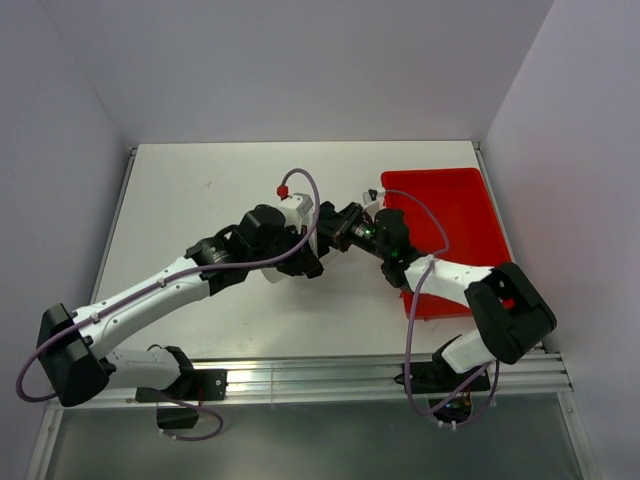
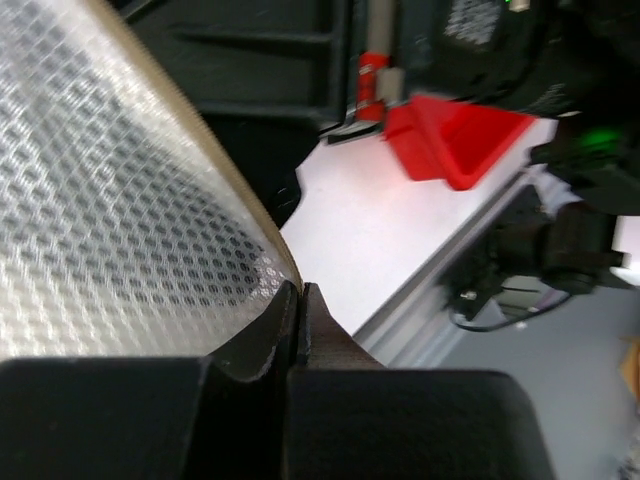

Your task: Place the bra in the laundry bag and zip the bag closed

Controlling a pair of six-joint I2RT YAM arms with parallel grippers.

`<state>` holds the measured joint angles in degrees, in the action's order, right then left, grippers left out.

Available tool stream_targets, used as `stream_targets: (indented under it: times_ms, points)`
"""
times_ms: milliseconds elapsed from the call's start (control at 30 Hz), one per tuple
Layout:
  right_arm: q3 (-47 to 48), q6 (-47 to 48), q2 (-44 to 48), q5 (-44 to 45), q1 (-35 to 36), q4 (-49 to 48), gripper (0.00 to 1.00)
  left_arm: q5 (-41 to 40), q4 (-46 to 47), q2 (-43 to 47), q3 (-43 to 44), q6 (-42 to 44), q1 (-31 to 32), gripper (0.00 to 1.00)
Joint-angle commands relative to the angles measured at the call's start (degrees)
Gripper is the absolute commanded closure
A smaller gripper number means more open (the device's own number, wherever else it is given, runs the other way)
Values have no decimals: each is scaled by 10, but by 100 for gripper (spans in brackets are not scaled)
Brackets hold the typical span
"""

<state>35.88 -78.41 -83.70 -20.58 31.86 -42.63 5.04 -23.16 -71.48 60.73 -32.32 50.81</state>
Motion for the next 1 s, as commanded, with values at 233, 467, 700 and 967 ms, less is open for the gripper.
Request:
stream_targets:
  times_ms: [233, 467, 700, 967]
  points:
    - [-4, 28, 61, 77, 29, -8, 100, 153, 136, -18, 38, -24, 7, 100]
    - [-56, 29, 55, 37, 33, -106, 100, 201, 189, -16, 48, -20, -46, 100]
    - [-80, 39, 14, -62, 32, -275, 100, 244, 134, 3, 69, 19, -121, 100]
    - [-34, -78, -126, -177, 33, -567, 100, 299, 131, -9, 67, 44, -134, 100]
